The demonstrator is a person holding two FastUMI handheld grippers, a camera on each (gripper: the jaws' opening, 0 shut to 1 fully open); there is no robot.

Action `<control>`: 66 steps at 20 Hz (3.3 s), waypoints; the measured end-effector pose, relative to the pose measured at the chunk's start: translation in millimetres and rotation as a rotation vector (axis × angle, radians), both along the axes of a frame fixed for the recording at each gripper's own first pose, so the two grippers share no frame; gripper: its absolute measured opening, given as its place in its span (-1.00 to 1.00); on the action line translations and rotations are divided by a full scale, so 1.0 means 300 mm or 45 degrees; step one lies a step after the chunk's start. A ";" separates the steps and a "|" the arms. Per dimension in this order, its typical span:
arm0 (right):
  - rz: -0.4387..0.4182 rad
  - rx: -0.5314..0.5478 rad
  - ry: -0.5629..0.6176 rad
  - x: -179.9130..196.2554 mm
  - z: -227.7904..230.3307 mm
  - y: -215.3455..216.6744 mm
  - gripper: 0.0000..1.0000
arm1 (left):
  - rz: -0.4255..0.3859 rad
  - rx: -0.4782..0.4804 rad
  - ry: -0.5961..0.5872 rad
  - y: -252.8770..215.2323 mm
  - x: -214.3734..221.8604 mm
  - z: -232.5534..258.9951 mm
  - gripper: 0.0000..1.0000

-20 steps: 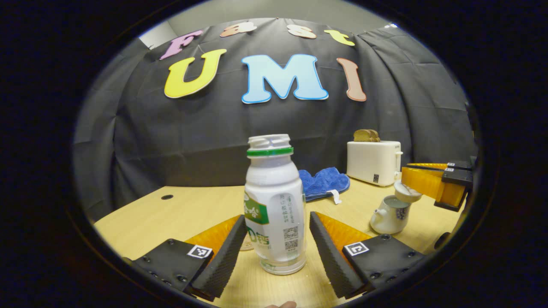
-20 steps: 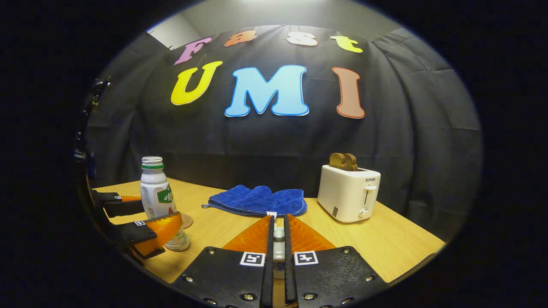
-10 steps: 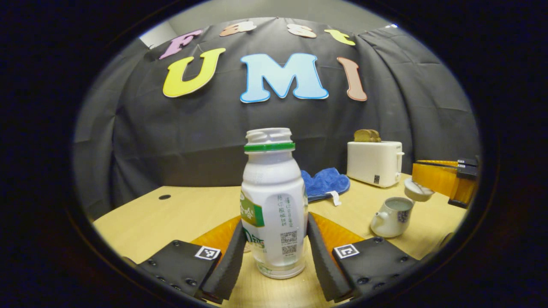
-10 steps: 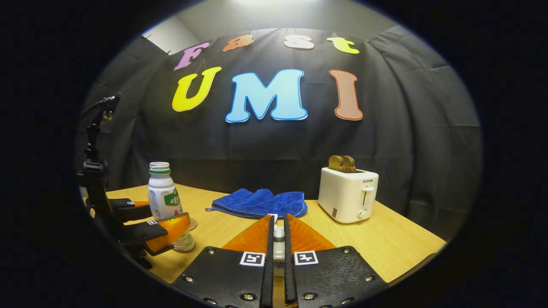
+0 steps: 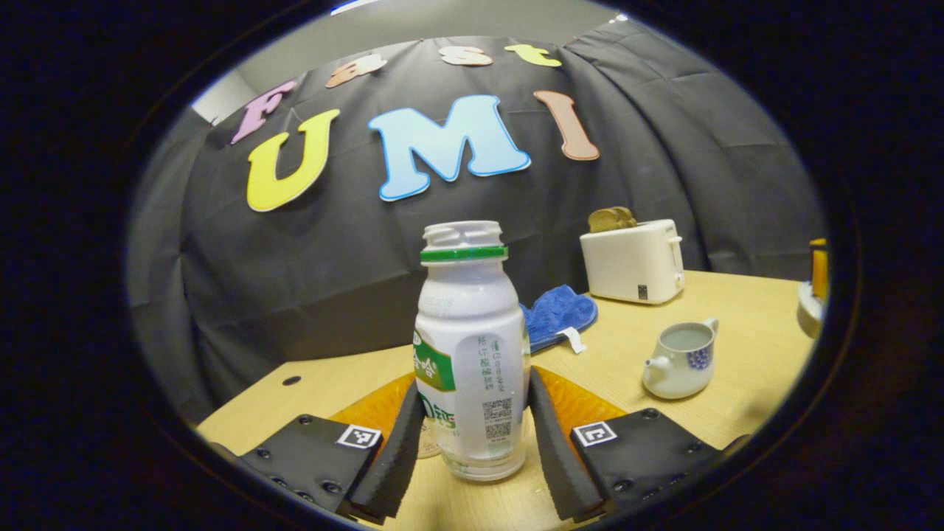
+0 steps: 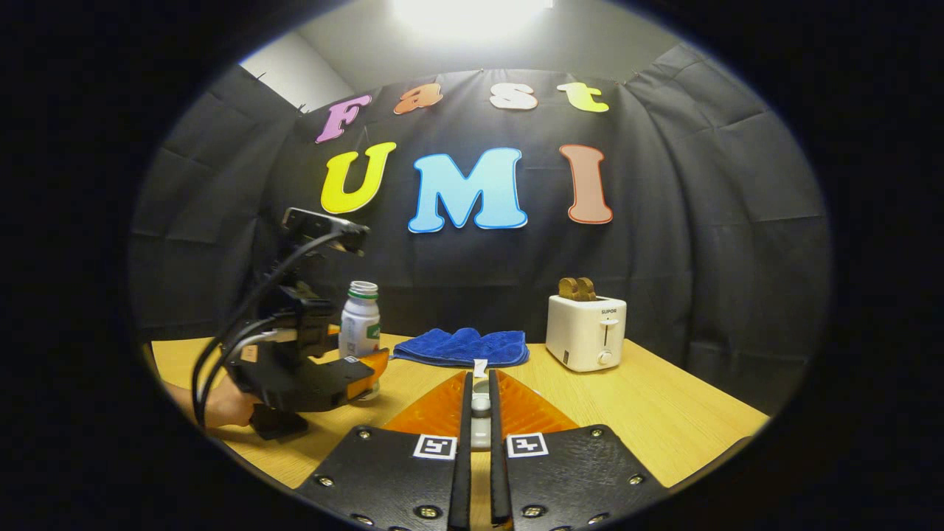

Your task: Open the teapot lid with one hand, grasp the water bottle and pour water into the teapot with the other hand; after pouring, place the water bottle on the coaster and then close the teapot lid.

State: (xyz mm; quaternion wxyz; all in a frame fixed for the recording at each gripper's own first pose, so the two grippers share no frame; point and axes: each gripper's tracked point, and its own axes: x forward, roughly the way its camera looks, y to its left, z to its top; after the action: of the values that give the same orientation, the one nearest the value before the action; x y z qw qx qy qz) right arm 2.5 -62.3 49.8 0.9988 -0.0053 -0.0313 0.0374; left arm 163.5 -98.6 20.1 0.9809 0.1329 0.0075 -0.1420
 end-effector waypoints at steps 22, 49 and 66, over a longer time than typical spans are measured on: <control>-0.024 0.028 -0.005 -0.194 -0.039 -0.046 -0.79 | -0.135 0.794 -0.207 -0.191 0.064 -0.021 0.70; -0.041 0.037 0.018 -0.201 -0.064 -0.074 -0.79 | -0.223 1.446 -0.412 -0.317 0.076 -0.037 0.60; -0.041 0.028 0.011 -0.208 -0.052 -0.073 -0.79 | -0.218 1.617 -0.489 -0.326 0.087 -0.013 0.49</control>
State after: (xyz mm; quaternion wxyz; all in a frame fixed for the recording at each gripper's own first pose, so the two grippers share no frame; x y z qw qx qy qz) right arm -60.1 -84.3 34.3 0.9994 0.0053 -0.0274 0.0210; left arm 189.6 -196.3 16.3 0.6813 0.7076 -0.0957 -0.1614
